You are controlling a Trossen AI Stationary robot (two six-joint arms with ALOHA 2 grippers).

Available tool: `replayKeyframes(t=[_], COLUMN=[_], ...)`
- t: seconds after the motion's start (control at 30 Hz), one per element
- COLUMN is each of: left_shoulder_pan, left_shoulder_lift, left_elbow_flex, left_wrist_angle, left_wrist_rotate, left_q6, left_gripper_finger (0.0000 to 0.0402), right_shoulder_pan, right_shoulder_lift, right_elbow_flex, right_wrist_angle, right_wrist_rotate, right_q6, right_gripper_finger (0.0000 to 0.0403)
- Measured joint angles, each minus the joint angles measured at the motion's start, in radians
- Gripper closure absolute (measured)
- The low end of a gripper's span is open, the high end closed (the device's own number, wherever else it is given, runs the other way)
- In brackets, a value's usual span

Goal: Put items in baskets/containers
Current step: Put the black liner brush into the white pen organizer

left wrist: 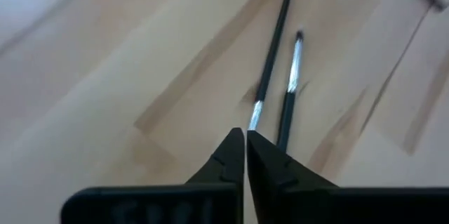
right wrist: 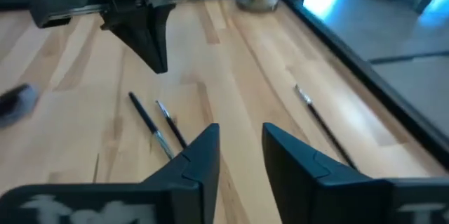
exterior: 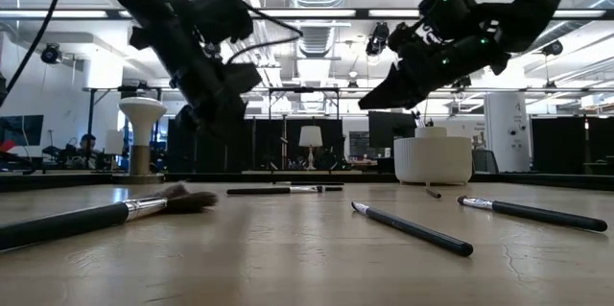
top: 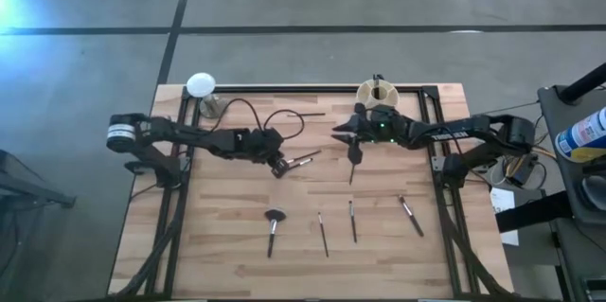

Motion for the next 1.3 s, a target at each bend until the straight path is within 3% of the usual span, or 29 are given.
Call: replayKeyframes(t=[0.37, 0.93, 1.3], left_shoulder_pan=[-0.016, -0.03, -0.028], left_shoulder_lift=[0.122, 0.168, 0.098], left_elbow_flex=[0.001, 0.003, 0.012], left_wrist_angle=[0.12, 0.123, 0.097], left_wrist_rotate=[0.057, 0.001, -0.036], left_q6=[0.019, 0.035, 0.041], left_gripper_finger=[0.0324, 0.0321, 0.0321], right_shoulder_pan=[0.0, 0.0, 0.0], right_shoulder_lift=[0.051, 0.037, 0.037], right_elbow_flex=[0.047, 0.034, 0.034], right_wrist_angle=[-0.041, -0.041, -0.041], right_wrist_rotate=[0.0, 0.0, -0.001], right_q6=[-0.008, -0.022, -0.023], right_gripper_finger=[0.0257, 0.0271, 0.0273])
